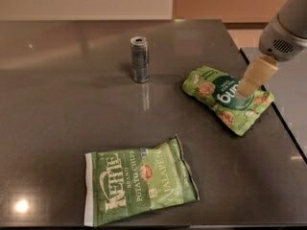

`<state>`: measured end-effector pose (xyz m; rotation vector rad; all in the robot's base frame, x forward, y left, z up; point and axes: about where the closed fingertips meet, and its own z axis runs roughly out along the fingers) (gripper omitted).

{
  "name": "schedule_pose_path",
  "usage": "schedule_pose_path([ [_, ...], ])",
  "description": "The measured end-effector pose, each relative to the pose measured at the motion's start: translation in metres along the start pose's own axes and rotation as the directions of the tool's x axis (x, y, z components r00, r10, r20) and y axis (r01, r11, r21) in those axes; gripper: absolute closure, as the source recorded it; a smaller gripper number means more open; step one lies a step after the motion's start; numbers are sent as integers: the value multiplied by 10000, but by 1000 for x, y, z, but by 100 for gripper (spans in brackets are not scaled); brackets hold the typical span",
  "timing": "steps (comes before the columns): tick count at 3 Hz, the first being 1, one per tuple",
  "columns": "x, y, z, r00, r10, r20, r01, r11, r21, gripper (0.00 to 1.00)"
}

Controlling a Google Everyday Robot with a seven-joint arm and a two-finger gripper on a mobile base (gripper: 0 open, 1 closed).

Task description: Pick green rice chip bag

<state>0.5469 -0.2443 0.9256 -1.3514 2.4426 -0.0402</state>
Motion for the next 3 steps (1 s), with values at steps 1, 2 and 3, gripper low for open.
schedule_pose_path([
  [1,1,-8,24,9991,382,-201,-388,9987,-321,0],
  [2,3,-12,45,9972,635,-399,-658,9961,-595,0],
  [3,5,-10,62,9956,700,-625,-744,9947,-711,0],
])
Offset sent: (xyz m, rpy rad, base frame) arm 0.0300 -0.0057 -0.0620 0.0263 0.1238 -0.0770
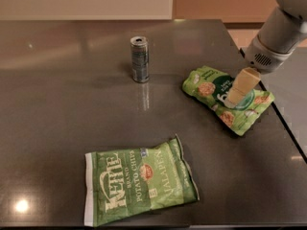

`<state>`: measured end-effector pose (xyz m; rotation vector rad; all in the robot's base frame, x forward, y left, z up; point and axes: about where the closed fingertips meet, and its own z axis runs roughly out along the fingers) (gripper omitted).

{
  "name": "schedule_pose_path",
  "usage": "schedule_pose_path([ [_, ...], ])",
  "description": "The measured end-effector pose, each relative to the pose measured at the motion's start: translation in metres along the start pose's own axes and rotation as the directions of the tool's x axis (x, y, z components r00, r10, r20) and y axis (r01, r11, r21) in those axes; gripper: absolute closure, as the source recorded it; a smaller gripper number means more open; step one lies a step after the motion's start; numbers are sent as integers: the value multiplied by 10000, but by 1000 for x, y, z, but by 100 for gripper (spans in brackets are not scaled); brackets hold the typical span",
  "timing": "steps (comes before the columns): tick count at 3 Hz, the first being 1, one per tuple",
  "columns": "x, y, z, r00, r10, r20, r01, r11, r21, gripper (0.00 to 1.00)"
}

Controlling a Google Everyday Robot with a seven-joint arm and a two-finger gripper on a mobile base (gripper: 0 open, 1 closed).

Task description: Pick green rice chip bag

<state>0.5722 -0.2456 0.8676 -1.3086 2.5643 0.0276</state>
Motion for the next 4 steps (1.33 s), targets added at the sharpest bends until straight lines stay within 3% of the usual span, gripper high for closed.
schedule_pose_path([
  [1,2,4,14,9998,42,-202,-45,9999,-128,0],
  [2,1,9,22,9995,-38,-319,30,9997,-248,18],
  [4,-7,22,15,9994,-298,-180,289,9985,-473,64],
])
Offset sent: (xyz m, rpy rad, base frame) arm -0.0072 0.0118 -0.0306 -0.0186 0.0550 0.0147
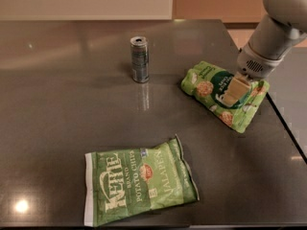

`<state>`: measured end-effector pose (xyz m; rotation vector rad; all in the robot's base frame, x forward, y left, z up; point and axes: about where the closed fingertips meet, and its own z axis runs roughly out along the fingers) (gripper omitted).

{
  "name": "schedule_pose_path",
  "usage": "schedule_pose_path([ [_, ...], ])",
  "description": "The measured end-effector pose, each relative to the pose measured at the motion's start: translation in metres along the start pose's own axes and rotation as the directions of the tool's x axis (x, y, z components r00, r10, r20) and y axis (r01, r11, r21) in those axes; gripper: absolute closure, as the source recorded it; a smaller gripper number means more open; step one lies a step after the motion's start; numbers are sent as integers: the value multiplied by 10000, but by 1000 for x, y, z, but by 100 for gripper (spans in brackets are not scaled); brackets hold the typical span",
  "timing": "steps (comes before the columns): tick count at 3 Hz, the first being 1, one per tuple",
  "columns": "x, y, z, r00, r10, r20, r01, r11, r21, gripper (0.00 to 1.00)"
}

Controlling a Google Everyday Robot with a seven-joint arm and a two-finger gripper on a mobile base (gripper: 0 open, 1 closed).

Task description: Pick green rice chip bag

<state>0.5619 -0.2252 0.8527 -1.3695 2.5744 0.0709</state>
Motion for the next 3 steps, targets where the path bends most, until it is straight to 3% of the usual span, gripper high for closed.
schedule_pose_path([
  [1,-13,8,-24,9983,-408,425,408,9992,25,88],
  [2,-25,16,-52,9931,-811,842,801,9967,152,100],
  [3,-35,32,-105,9794,-1442,1412,1390,9892,466,100],
])
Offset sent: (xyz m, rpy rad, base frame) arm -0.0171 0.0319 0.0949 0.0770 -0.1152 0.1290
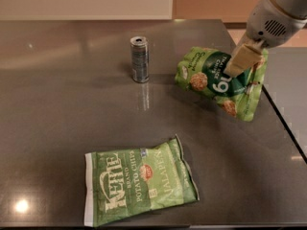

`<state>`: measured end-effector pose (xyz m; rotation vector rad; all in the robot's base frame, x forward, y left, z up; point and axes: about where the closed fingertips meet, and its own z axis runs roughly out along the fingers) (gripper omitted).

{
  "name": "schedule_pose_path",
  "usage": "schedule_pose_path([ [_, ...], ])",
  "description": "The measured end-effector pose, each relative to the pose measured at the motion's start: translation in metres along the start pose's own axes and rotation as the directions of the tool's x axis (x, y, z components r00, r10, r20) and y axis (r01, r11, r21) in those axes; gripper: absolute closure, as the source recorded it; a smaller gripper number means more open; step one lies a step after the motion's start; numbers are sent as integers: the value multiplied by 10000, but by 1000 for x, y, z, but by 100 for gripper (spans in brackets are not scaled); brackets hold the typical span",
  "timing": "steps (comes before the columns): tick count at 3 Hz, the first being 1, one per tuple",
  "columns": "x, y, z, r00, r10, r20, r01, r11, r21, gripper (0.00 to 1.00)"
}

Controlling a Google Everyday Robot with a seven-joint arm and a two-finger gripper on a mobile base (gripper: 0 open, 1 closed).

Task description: Pick green rice chip bag

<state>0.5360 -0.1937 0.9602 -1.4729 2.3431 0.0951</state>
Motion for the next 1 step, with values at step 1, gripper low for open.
schedule_pose_path([
  [1,0,0,0,10000,0,1,0,10000,1,100],
])
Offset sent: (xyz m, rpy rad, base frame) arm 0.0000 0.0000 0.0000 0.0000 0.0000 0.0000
